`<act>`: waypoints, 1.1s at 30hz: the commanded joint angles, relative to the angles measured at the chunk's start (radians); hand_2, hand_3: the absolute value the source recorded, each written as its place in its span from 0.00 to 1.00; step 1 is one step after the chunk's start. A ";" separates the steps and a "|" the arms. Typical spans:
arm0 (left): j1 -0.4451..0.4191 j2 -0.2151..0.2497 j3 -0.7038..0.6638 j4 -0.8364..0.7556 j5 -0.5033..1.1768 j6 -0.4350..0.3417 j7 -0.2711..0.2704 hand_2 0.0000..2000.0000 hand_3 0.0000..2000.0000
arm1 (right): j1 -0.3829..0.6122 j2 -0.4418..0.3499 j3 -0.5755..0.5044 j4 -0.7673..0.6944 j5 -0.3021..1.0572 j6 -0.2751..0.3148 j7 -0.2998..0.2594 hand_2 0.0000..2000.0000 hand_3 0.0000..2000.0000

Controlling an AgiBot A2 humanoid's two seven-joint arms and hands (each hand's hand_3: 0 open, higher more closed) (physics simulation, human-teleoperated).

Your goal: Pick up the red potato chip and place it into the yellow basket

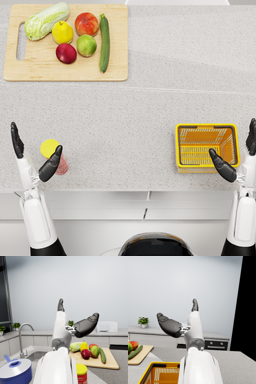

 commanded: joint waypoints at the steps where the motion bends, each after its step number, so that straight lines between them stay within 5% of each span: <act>1: -0.030 0.014 0.015 0.010 0.012 0.000 0.000 0.00 0.00 | 0.004 0.000 0.008 0.009 0.012 0.000 0.000 0.00 0.00; 7: -0.081 0.040 0.072 0.162 0.038 0.000 0.000 0.00 0.00 | 0.004 -0.009 0.057 -0.007 0.038 0.000 0.000 0.00 0.00; 16: -0.037 0.038 0.113 0.519 0.041 -0.001 0.000 0.00 0.00 | 0.005 -0.021 0.075 0.007 0.041 0.000 0.000 0.00 0.00; 27: 0.016 0.059 0.177 0.720 0.042 -0.001 0.000 0.00 0.00 | 0.014 -0.036 0.101 -0.008 0.042 0.000 0.000 0.00 0.00; 28: 0.021 0.061 0.165 0.713 0.042 -0.001 0.000 0.68 0.16 | 0.014 -0.038 0.101 -0.008 0.042 0.000 0.000 0.00 0.00; 29: 0.032 0.061 0.152 0.717 0.042 -0.005 0.000 1.00 0.33 | 0.012 -0.039 0.104 -0.008 0.042 0.000 0.000 0.00 0.00; 33: 0.047 0.064 0.130 0.630 0.042 -0.076 0.003 1.00 0.98 | 0.000 -0.045 0.122 -0.010 0.042 0.000 0.000 0.00 0.00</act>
